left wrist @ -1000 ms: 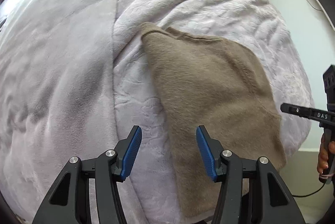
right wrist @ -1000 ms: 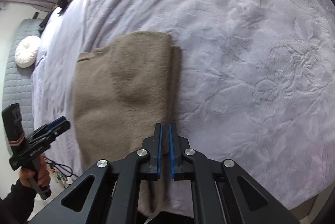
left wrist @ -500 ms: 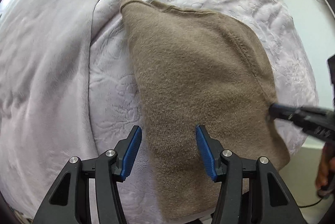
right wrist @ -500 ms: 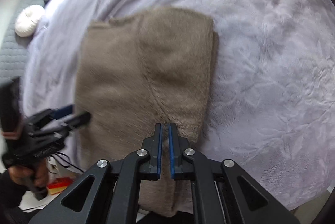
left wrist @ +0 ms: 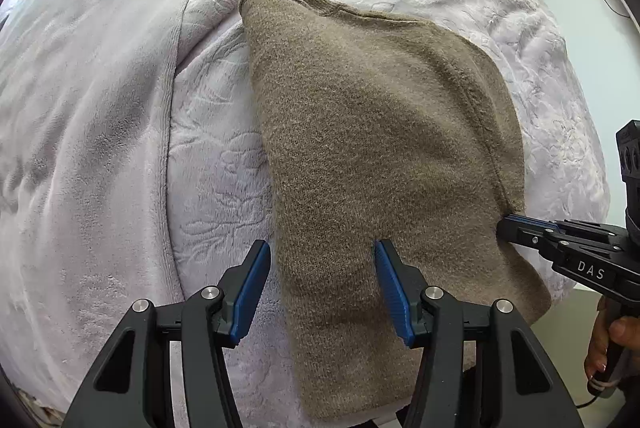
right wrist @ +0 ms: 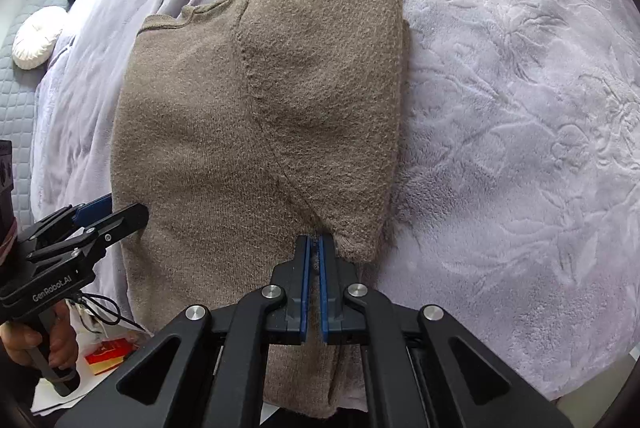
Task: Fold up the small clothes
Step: 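Lay the sweater flat on the bed and pinch its edge with the right tool, then open both tools and pull them back from the folded sweater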
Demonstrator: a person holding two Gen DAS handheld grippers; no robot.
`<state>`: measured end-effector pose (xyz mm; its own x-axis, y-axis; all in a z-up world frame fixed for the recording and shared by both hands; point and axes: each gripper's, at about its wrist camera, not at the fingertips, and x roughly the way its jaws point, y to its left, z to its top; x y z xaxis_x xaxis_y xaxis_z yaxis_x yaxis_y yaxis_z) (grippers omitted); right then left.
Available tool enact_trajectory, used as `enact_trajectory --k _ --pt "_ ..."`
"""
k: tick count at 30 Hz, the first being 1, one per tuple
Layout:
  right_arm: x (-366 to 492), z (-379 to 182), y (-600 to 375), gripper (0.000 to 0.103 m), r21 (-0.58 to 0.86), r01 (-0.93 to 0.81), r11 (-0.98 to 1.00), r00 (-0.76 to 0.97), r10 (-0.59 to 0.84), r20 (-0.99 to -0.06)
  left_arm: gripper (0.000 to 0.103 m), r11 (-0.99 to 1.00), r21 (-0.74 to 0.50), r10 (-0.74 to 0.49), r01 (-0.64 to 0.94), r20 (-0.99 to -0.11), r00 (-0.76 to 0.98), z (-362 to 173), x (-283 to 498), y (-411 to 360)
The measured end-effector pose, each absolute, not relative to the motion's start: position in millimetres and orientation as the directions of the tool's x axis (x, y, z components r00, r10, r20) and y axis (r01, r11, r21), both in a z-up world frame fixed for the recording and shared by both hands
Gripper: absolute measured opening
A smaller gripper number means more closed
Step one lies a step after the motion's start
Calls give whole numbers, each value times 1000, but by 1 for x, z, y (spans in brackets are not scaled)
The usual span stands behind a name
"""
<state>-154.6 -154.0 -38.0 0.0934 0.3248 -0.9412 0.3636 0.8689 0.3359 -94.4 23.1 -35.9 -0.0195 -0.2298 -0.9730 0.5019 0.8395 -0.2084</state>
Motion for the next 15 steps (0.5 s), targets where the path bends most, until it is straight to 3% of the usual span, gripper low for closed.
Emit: enact_trajectory --k 15 --pt "-152 -26 -143 2 306 364 880 67 302 -951 56 826 -212 -226 522 -973 -36 -34 -104 35"
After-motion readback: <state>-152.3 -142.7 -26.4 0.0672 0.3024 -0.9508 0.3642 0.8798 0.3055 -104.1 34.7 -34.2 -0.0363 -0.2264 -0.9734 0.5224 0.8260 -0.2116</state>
